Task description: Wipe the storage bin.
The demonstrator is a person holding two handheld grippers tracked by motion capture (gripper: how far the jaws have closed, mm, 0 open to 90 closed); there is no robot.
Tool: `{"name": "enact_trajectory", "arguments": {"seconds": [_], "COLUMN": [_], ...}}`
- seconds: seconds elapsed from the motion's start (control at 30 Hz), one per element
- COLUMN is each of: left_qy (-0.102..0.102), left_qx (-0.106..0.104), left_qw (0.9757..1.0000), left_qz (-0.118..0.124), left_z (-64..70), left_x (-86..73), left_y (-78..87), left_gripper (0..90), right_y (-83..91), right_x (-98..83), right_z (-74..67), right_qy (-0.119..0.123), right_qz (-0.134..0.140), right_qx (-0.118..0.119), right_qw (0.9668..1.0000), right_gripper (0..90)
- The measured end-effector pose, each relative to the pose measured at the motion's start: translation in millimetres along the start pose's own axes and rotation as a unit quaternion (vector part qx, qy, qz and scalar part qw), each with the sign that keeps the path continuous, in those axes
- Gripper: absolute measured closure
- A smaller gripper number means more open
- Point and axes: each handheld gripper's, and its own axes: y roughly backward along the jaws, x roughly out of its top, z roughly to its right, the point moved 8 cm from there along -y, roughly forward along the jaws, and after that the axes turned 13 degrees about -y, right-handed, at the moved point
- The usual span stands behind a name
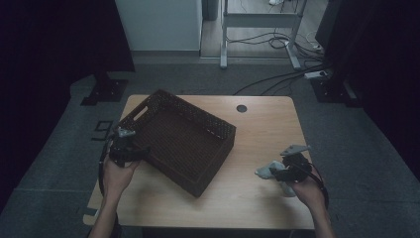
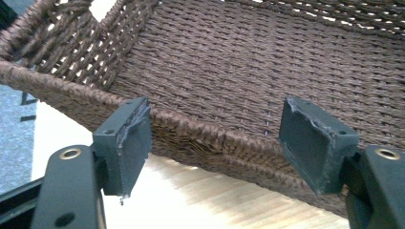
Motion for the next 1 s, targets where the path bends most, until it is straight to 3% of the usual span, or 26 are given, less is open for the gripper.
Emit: {"name": "enact_trajectory", "arguments": {"seconds": [0.1,0.23,0.3,0.43,0.5,0.57,0.7,1.0], "left_qy": [0.003,0.006,0.005,-0.003,-0.005,-0.006,-0.008,-0.011], "left_qx": [0.005,0.0,0.001,0.01,0.011,0.013,0.013,0.019], "left_qw": [1.0,1.0,1.0,0.9999,0.9999,0.9999,0.9999,0.9998], "left_qz": [0.001,0.001,-0.001,-0.003,-0.002,-0.002,-0.001,0.0], "left_z": [-4.0,-3.6,-1.9,0.4,1.8,2.0,2.4,2.8], "left_x": [-0.3,-0.7,-0.6,0.1,0.4,0.5,0.1,0.1], "left_y": [-0.8,-2.2,-3.1,-3.6,-4.2,-4.5,-4.5,-5.0], "left_gripper": [28.1,28.1,28.1,28.2,28.4,28.6,28.7,29.0], "right_y": [-9.9,-28.3,-36.2,-45.4,-46.1,-45.1,-36.0,-16.8], "right_x": [-10.4,-23.2,-27.4,-32.1,-31.9,-30.7,-24.3,3.6], "right_z": [10.6,18.5,19.0,18.4,17.7,18.7,14.3,-4.2], "right_qy": [-0.004,-0.003,-0.003,-0.008,-0.016,-0.014,-0.024,-0.013], "right_qz": [-0.023,-0.05,-0.054,-0.067,-0.068,-0.064,-0.045,0.004], "right_qx": [-0.015,-0.031,-0.025,-0.007,0.006,0.0,0.021,0.045], "right_qw": [0.9996,0.9983,0.9982,0.9977,0.9975,0.9979,0.9985,0.9989], "right_gripper": [30.5,40.5,46.3,69.0,75.5,77.0,77.0,76.3]}}
